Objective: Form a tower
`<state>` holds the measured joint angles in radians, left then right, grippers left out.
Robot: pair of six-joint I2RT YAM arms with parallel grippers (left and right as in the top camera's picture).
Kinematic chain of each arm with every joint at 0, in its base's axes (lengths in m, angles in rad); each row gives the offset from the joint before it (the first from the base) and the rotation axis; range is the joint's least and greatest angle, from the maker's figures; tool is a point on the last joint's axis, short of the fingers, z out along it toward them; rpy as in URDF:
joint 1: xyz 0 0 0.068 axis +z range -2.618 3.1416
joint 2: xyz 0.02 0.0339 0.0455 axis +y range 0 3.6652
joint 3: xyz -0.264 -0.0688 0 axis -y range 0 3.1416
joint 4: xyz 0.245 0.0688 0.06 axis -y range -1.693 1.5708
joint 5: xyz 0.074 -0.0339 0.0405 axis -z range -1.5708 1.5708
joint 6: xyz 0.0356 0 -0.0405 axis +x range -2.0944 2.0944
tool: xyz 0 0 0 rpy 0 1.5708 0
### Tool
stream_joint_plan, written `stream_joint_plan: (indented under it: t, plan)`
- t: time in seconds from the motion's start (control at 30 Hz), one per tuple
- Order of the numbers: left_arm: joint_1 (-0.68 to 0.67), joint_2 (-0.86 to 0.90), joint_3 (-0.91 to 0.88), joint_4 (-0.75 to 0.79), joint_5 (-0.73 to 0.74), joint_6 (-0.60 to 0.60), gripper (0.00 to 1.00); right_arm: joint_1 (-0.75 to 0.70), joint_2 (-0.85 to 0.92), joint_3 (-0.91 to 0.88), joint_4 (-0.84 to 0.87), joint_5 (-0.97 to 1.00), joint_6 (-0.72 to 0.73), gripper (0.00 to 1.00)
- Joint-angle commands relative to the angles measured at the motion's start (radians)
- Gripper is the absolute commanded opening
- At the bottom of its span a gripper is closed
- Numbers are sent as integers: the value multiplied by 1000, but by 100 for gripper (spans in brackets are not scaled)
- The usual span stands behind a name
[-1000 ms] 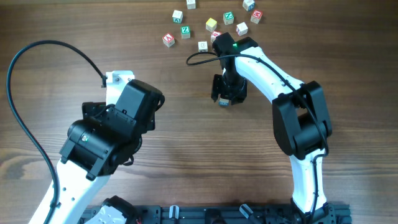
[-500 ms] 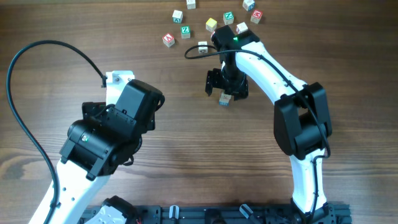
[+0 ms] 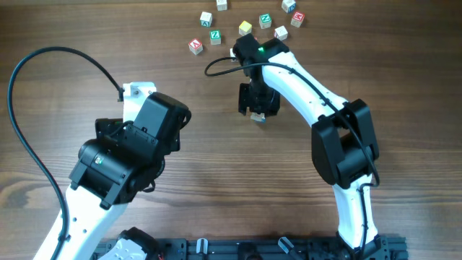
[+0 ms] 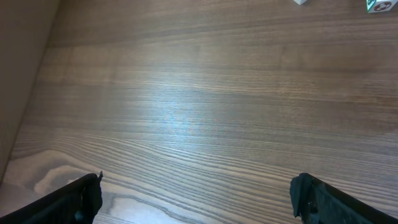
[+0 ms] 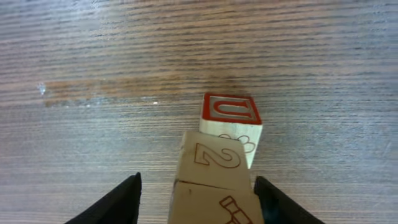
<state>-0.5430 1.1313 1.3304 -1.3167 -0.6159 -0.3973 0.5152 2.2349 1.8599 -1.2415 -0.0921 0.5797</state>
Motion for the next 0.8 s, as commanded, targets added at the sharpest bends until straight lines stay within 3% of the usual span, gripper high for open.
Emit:
stream_joint_plan:
  t: [0.0,0.1,0.2,0.4,0.47,0.53,0.6,0.7,0.77]
  plan:
    - [2,-9,-1,3,-2,8,100,-7,15,24,-3,56,10,65]
    - [2,-9,-1,3,-2,8,100,-17,15,23,0,69,26,65]
    - [2,-9,-1,3,-2,8,100,-31,17,9,1,66,25,48]
    - [2,-9,-1,3,-2,8,100,-31,17,-5,6,42,22,40]
    - [2,-9,-1,3,-2,8,100,-31,17,-5,5,19,22,41]
    - [2,-9,-1,3,-2,8,100,-31,17,-5,4,8,23,55]
    - [2,-9,-1,3,-2,8,100,-31,17,-5,-7,8,25,62]
    - [2,-9,0,3,-2,8,100,-31,17,-5,-25,-19,32,61]
    - [2,-9,-1,3,-2,8,100,-31,17,-5,-30,-21,52,51]
